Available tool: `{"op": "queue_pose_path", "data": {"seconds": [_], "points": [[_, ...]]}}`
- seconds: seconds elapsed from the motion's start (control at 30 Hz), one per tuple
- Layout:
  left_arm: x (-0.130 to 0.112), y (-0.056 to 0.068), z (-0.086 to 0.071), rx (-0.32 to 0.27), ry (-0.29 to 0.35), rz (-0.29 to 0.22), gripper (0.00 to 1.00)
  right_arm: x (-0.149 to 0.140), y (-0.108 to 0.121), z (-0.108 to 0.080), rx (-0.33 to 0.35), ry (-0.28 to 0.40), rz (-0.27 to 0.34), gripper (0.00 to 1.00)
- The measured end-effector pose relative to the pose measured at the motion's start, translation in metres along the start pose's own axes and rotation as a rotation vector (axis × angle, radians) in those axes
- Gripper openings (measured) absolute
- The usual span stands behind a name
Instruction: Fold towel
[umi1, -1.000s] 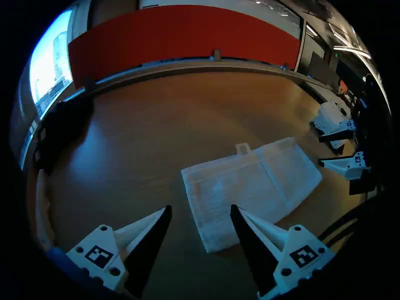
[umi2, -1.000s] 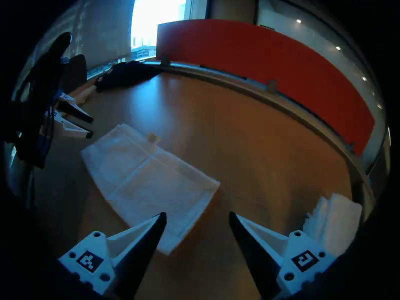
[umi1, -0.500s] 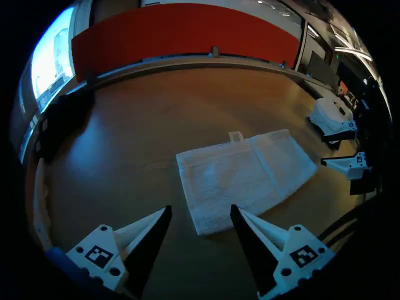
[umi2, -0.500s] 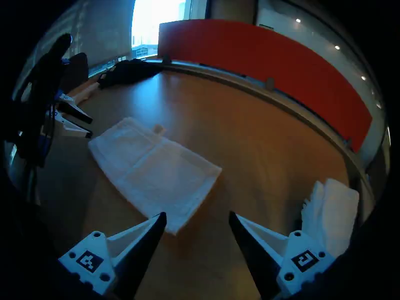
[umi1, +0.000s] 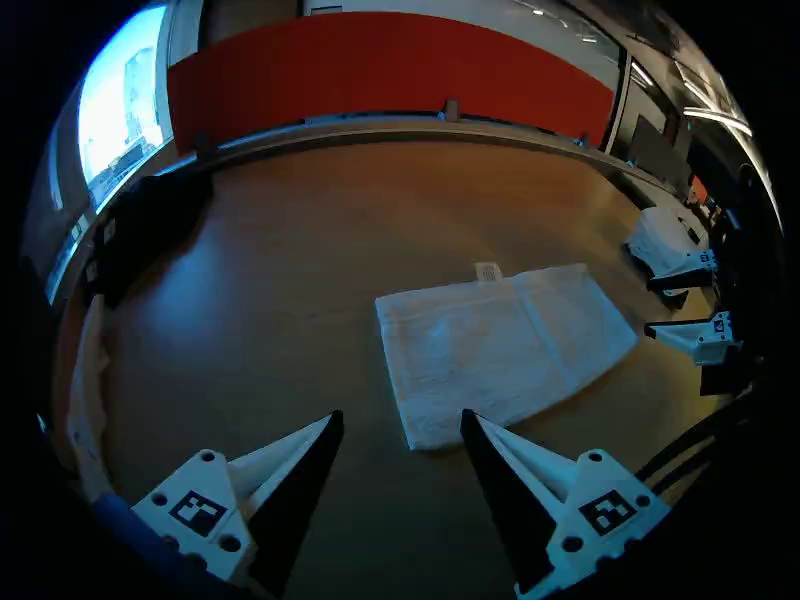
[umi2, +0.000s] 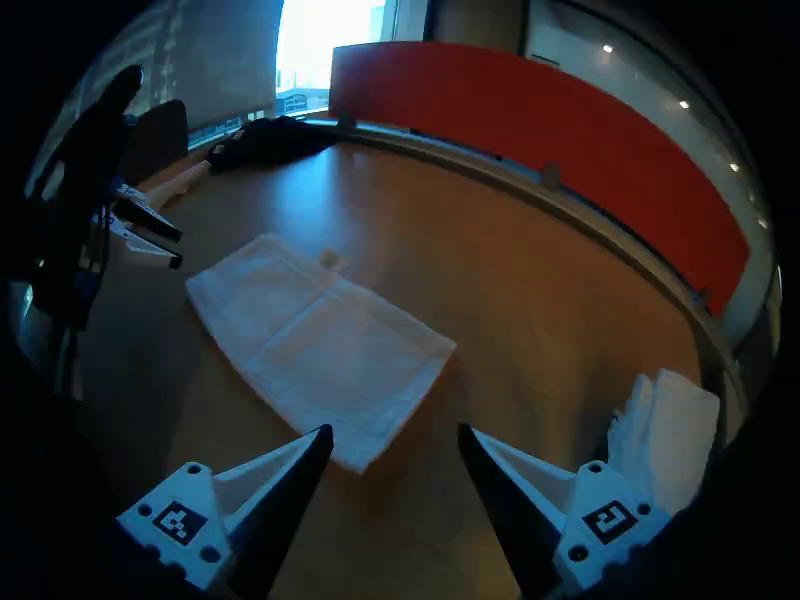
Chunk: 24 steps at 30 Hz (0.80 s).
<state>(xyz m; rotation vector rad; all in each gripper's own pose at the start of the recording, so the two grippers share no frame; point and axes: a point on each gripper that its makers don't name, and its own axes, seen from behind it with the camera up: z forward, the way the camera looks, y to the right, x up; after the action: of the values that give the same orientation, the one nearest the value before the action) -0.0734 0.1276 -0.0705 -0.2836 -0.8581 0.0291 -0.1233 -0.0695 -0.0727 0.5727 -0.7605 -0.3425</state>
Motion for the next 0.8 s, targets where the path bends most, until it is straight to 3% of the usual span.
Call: {"op": "queue_pose_path", "data": {"seconds": [0.4, 0.8], "points": [[-0.014, -0.023, -0.021, 0.05, 0.006, -0.044, 0.86, 0.0, -0.006, 0.005, 0.026, -0.004, -0.028, 0.97], [-0.03, -0.034, -0.037, 0.08, -0.001, -0.074, 0.86, -0.007, -0.011, 0.011, 0.045, -0.021, -0.047, 0.96]]}}
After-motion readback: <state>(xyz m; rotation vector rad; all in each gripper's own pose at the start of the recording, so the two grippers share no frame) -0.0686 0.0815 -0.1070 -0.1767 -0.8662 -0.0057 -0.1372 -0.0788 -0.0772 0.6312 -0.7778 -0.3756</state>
